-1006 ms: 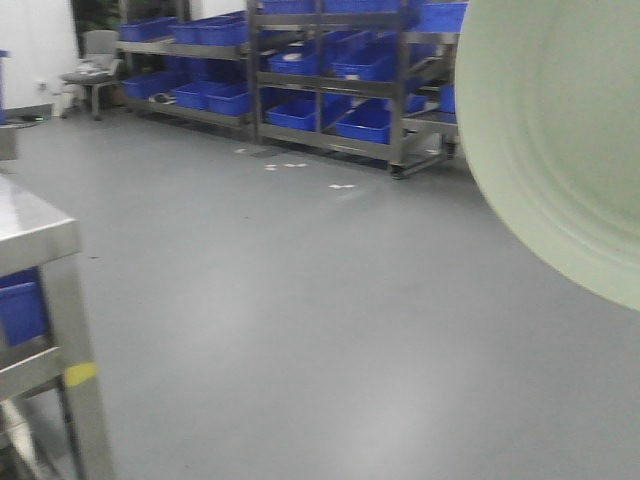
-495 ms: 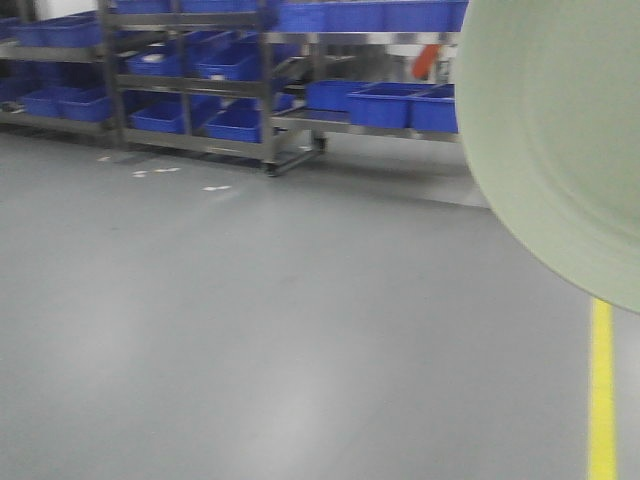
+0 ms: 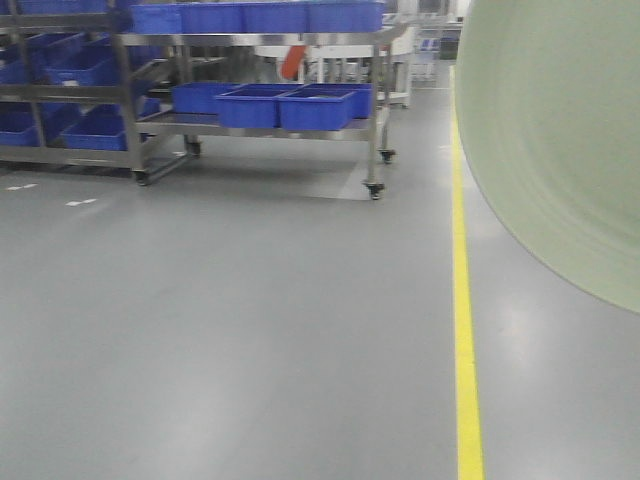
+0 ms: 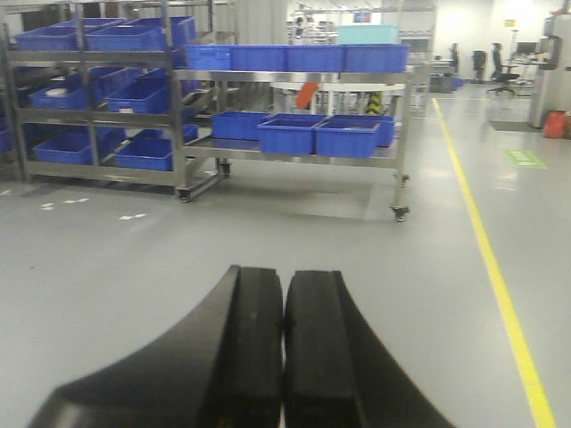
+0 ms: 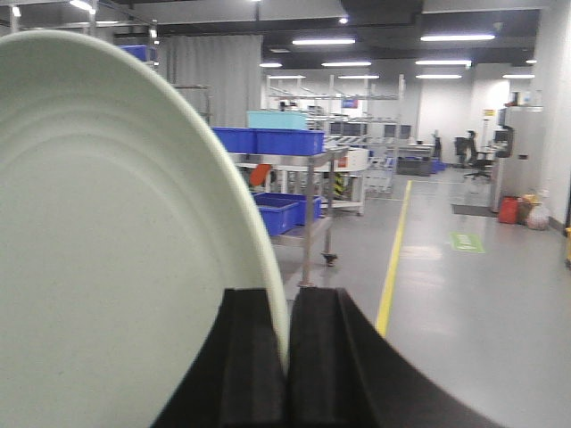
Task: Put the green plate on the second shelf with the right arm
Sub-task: 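Drive the base across the floor holding the plate in the right gripper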
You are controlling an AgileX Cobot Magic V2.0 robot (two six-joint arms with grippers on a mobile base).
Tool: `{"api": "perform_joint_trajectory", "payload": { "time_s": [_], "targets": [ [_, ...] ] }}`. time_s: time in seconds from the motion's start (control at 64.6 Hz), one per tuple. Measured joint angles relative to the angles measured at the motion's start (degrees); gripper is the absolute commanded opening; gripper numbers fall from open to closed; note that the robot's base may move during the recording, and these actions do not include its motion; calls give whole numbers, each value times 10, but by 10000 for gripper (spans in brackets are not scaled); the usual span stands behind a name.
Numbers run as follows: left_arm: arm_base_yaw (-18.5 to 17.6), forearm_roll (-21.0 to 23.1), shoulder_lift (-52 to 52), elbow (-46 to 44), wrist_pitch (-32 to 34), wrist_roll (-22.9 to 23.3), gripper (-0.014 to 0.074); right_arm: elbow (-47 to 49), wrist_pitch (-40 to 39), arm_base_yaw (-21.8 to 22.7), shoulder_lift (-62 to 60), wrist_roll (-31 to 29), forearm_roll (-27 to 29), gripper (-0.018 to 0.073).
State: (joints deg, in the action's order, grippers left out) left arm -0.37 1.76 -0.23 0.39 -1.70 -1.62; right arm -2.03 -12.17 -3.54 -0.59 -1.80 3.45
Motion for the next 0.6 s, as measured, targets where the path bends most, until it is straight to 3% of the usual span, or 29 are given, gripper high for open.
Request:
{"api": "perform_joint_trajectory", "payload": {
  "time_s": [0.603],
  "targets": [
    [0,0,0,0,0,0,130,0,0,0,0,0,0,57]
  ]
}}
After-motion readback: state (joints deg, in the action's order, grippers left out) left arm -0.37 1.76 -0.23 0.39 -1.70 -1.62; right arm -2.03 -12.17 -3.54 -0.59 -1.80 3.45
